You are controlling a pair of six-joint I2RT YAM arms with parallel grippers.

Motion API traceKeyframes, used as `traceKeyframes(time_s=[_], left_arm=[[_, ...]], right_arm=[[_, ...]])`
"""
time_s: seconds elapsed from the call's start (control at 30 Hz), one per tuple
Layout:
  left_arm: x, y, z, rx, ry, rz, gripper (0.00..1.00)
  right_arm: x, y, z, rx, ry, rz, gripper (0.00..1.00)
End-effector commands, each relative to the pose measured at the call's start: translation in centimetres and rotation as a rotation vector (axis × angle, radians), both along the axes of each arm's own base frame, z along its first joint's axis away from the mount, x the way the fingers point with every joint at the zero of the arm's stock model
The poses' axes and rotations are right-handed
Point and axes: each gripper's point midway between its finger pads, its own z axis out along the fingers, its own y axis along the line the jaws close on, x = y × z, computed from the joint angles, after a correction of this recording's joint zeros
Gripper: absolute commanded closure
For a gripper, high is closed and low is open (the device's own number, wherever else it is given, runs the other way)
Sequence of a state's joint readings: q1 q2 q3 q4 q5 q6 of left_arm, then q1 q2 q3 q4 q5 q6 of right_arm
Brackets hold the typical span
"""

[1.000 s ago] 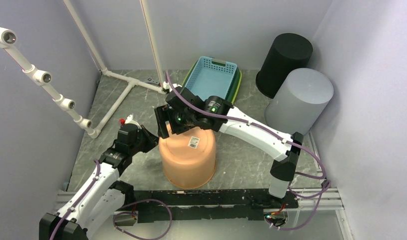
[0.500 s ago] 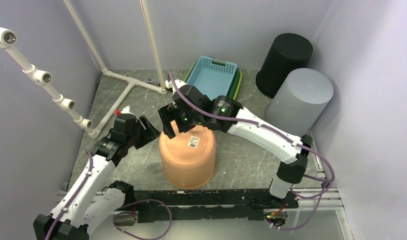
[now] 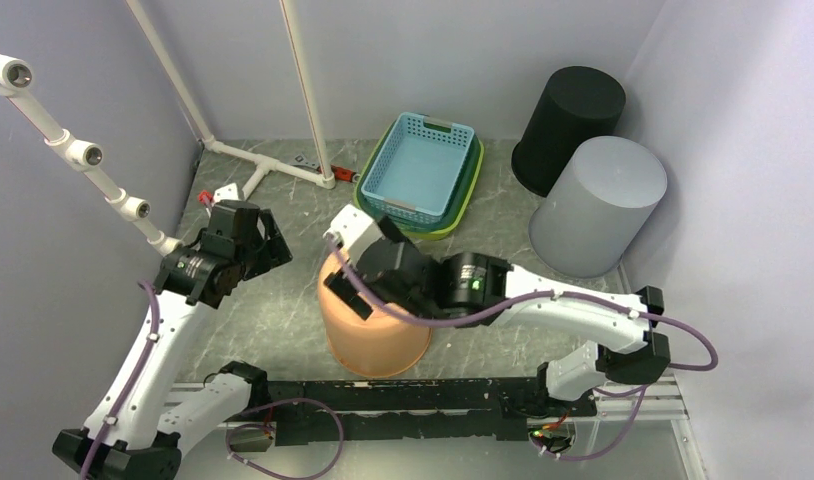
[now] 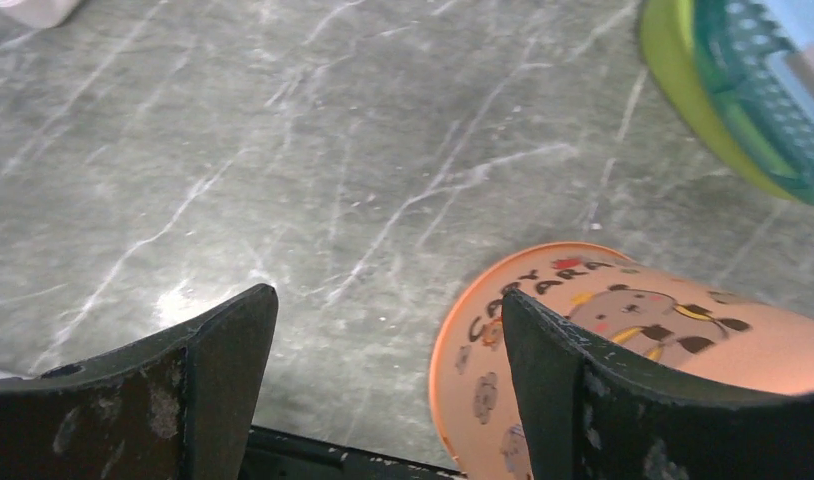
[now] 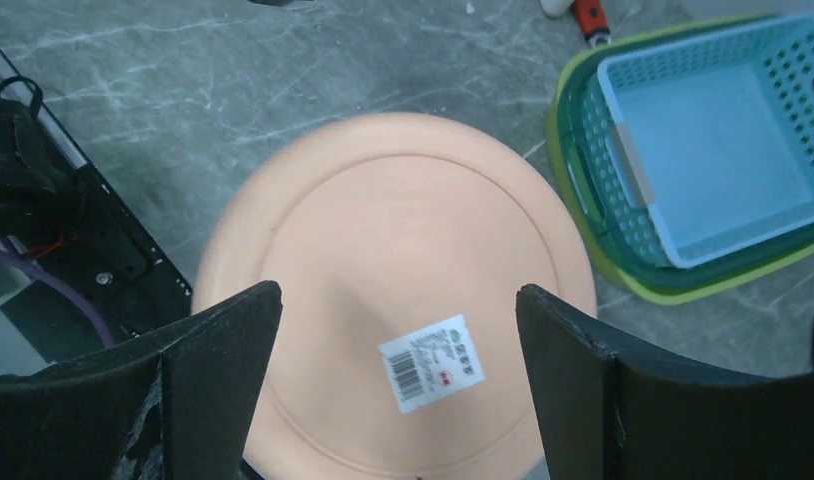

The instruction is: Turn the large container upside down

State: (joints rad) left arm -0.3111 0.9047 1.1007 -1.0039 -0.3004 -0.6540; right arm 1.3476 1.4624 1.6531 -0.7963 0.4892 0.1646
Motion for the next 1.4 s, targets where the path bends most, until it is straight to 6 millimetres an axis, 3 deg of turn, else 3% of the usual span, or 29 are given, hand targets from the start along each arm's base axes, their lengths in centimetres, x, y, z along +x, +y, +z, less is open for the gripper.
traceKeyframes(time_s=[0.0,0.23,0.4,0.63,0.77,0.9,1.17,1.3,1.37], left_arm=[[-1.1,2.9,0.7,0.122,0.053,0.101,0.11],[-2.3,5.3,1.9,0.173,0.035,0.24,0.06],[-3.4,6.4,2.9,0.157,-0.033,0.302,0.06],[-4.9,7.5,4.2,0.123,-0.124,0.37,0.06],[-5.2,7.8,4.5,0.109,-0.162,0.379,0.06],[-5.3,7.7,4.3,0.103,-0.165,0.377,0.06],[-4.1,6.4,3.7,0.095,-0.147,0.303,0.06],[-3.0,4.8,3.3,0.072,-0.139,0.21,0.06],[-2.4,3.9,3.1,0.063,-0.132,0.153,0.06]], right_arm=[[0.9,1.7,2.5,0.007,-0.206,-0.056,0.08],[0.8,4.9,1.2,-0.004,-0.147,-0.121,0.08],[0.4,6.6,0.0,0.035,-0.077,-0.148,0.01],[0.7,6.8,-2.5,0.023,-0.035,-0.232,0.0],[1.7,4.1,-4.6,-0.046,-0.052,-0.344,0.0],[3.0,-0.5,-6.3,-0.103,0.0,-0.474,0.0],[2.6,-9.5,-8.3,-0.195,0.073,-0.67,0.0],[2.9,-14.3,-7.6,-0.204,0.1,-0.794,0.0],[3.0,-14.9,-5.9,-0.136,0.12,-0.808,0.0]])
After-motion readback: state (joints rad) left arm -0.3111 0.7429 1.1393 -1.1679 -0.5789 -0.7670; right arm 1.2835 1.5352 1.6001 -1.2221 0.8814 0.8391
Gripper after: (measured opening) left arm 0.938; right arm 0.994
